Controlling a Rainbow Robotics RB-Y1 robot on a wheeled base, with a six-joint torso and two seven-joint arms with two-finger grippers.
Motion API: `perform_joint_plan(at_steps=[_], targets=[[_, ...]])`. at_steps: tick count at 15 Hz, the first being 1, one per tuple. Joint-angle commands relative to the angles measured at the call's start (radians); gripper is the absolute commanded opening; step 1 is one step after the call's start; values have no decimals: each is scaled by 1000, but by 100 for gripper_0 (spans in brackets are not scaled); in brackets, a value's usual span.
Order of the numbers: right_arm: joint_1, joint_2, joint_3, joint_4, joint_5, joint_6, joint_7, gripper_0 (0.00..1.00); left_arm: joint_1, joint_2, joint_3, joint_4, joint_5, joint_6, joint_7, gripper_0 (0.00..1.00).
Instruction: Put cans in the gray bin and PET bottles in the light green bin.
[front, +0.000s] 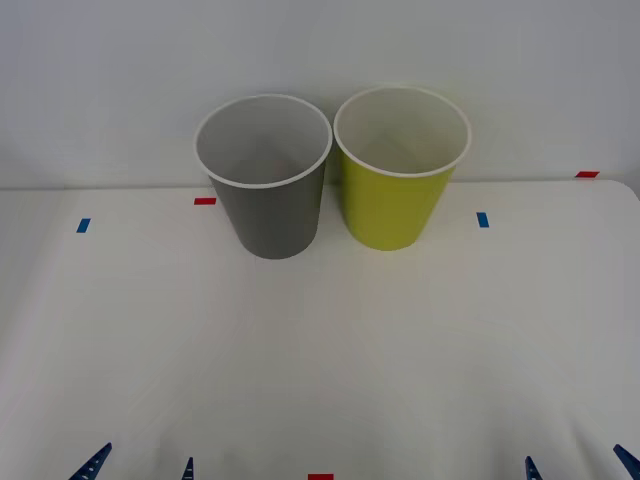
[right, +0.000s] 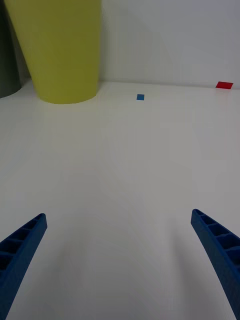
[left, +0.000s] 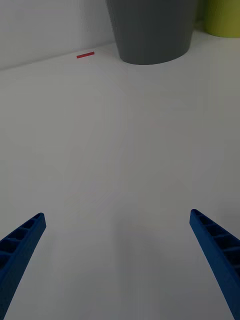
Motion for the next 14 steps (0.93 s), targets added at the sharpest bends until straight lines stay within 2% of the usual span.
perform_joint_plan(at_steps=[1, 14], targets=[[0, 0, 0, 0, 0, 0, 0, 100, 0, 0, 0, 0, 0, 0, 0, 100], [0, 0, 0, 0, 0, 0, 0, 100, 0, 0, 0, 0, 0, 0, 0, 100]])
